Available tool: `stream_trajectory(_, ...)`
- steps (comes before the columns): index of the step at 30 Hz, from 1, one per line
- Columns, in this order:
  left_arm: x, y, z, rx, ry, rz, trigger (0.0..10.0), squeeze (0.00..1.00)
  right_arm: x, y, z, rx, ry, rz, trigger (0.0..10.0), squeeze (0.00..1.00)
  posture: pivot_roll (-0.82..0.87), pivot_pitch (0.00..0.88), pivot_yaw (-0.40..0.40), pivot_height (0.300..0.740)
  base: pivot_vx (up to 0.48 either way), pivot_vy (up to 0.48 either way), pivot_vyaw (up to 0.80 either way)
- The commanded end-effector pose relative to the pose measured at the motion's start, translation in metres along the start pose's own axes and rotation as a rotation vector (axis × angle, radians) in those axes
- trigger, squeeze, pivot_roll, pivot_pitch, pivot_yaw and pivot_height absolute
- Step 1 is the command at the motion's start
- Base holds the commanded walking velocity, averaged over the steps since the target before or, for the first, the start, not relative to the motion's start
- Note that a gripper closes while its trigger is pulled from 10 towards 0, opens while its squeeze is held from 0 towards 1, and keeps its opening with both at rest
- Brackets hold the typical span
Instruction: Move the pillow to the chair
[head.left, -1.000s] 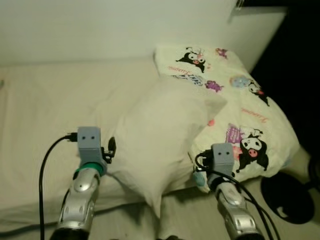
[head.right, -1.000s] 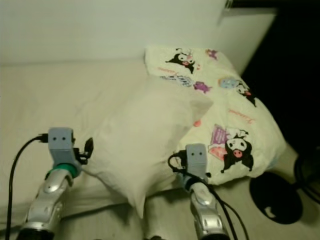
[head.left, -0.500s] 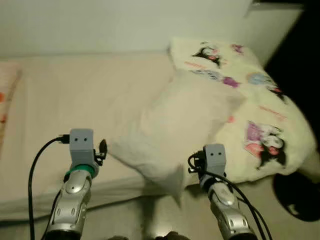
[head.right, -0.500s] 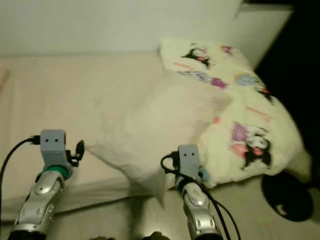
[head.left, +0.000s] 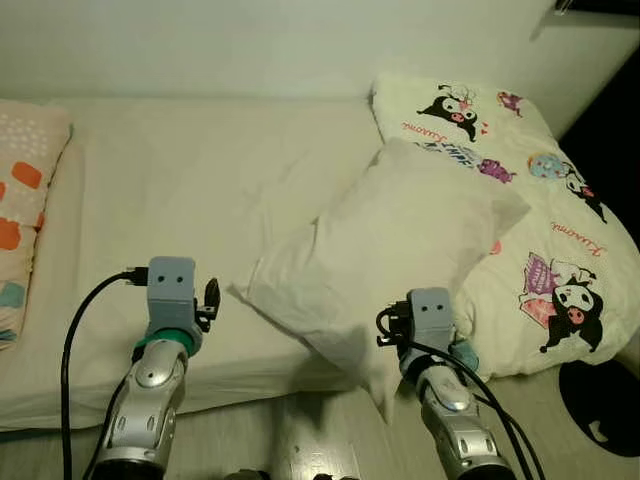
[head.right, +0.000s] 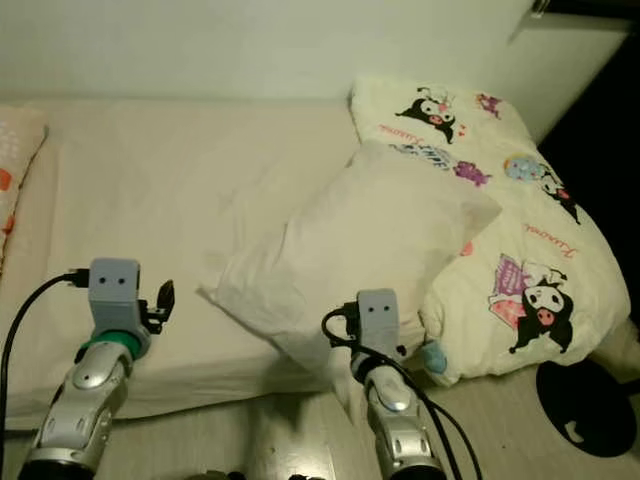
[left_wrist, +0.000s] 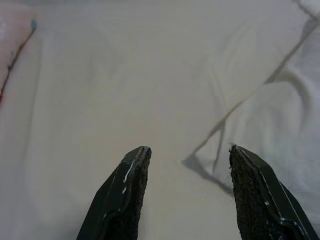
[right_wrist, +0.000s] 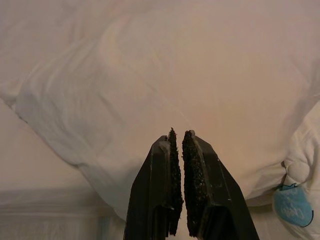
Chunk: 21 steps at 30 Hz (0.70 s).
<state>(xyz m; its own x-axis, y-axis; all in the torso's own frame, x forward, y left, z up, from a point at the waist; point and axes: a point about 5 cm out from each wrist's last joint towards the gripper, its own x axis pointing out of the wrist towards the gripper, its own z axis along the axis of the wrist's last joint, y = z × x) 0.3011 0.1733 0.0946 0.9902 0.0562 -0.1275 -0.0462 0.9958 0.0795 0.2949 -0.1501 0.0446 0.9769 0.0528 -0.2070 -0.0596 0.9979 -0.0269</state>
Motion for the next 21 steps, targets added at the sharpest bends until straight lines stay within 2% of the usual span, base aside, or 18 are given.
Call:
stream_trajectory(1,-0.0010,-0.0063,-0.0048,-0.007,0.019,-0.034,10.0,0.00,-0.0038,-0.0053,-0.0106,0.007,0.047,-0.023,10.0,0.00,0.12,0.053,-0.010,0.740,0.000,0.000,0.00)
stream_trajectory(4,0.0001,-0.0071,-0.0033,-0.009,0.014,-0.041,10.0,0.00,-0.0047,-0.0048,-0.0123,0.035,0.049,-0.022,10.0,0.00,0.12,0.053,-0.010,0.740,0.000,0.000,0.00)
stream_trajectory(10,0.0033,-0.0079,-0.0011,-0.008,0.011,-0.043,10.0,0.00,-0.0062,0.0001,-0.0147,0.065,0.052,-0.010,10.0,0.00,0.13,0.046,0.000,0.740,0.000,0.000,-0.80)
stream_trajectory(12,0.0049,-0.0088,0.0011,-0.011,0.005,-0.047,10.0,0.00,-0.0059,0.0012,-0.0148,0.064,0.055,-0.014,10.0,0.00,0.13,0.046,0.002,0.740,0.000,0.000,0.00)
stream_trajectory(21,0.0056,-0.0076,0.0031,-0.004,-0.004,-0.045,10.0,0.00,-0.0047,0.0016,-0.0137,0.045,0.050,-0.009,10.0,0.00,0.13,0.051,-0.006,0.740,0.248,0.000,0.00)
